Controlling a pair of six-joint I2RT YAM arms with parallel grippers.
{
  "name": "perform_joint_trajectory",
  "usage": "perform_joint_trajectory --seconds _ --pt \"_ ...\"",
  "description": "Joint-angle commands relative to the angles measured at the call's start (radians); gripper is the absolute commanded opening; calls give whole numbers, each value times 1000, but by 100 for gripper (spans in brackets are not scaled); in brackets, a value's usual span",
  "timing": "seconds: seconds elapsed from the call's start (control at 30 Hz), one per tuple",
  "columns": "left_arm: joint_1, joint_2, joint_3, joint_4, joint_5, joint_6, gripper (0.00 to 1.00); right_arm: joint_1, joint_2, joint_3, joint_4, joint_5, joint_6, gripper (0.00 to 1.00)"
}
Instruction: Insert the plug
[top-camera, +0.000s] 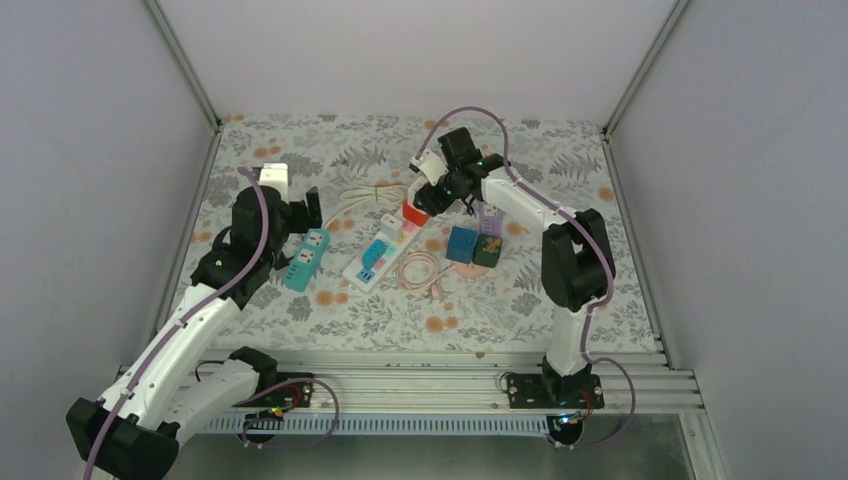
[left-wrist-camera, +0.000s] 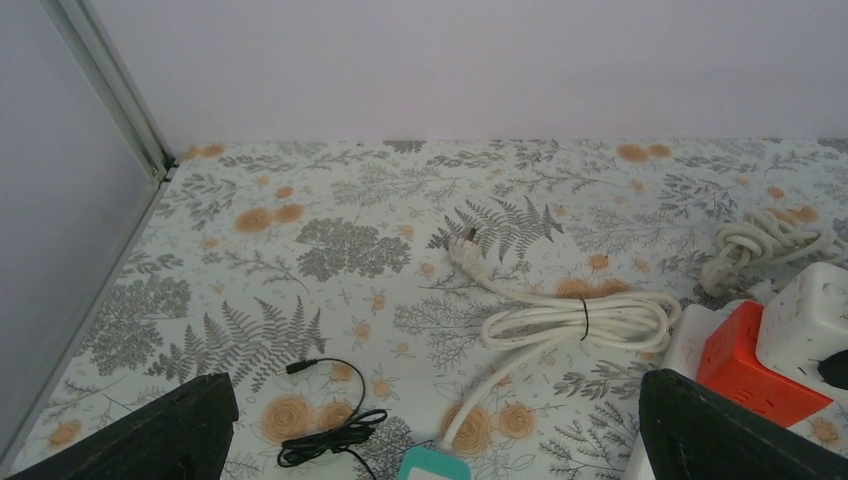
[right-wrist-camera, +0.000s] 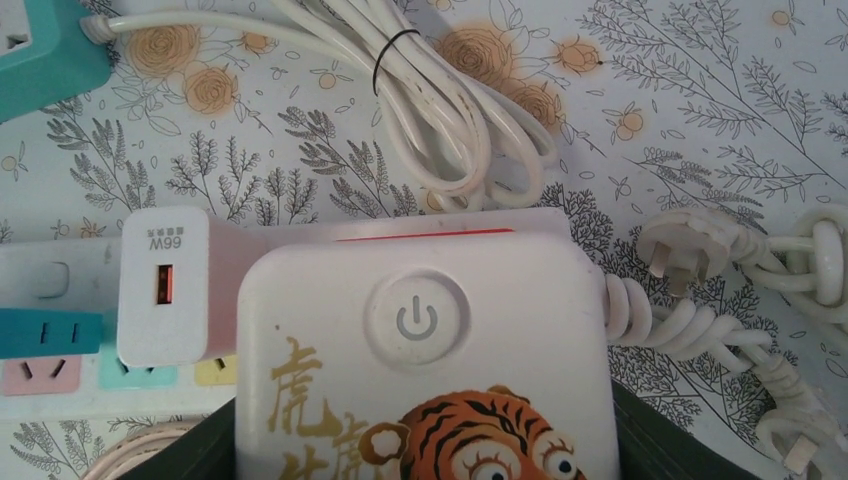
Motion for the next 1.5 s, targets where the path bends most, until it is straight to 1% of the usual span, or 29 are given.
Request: perform_joint_trajectory --seconds 0.0,0.1,0.13,0.2,0.27,0.37,0.5,0.57,0.63,0.73,0.83,1.07,1.13,1.23,1.4,1.47 --pt "7 21 20 -2 13 -35 100 5 66 30 -118 103 50 51" --pt "16 51 22 -30 -4 -95 100 5 12 92 -93 84 67 77" --pt "22 63 21 -40 -6 -120 100 7 -3 116 -93 62 64 81" --pt "40 92 16 -68 -8 -172 100 7 -68 92 3 95 101 88" --pt "76 126 1 -92 -5 -224 100 7 -130 66 65 69 103 93" --pt "140 169 -39 -94 21 -281 100 8 -189 59 102 73 139 96" --pt "227 221 -98 -107 -3 -334 99 7 -251 17 158 155 252 96" --pt "266 221 -145 -97 3 -362 95 7 -291 -22 198 139 311 94" --pt "305 211 -195 -62 41 -383 89 8 -322 -64 247 79 363 92" --pt "345 225 -255 -10 95 -406 83 16 -330 -97 296 -2 429 82" --pt "387 280 -282 33 150 -420 80 40 -323 -97 301 -21 462 75" --pt "414 429 -295 96 207 -433 73 106 -336 -100 355 -60 481 69" --pt "414 449 -310 120 216 -438 70 116 -342 -105 367 -71 483 69" --pt "414 474 -325 149 247 -432 63 135 -350 -114 376 -72 488 66" --pt "414 507 -347 169 250 -428 60 166 -364 -129 370 -59 494 62" --pt "414 514 -347 153 232 -429 56 175 -366 -139 373 -59 497 62"
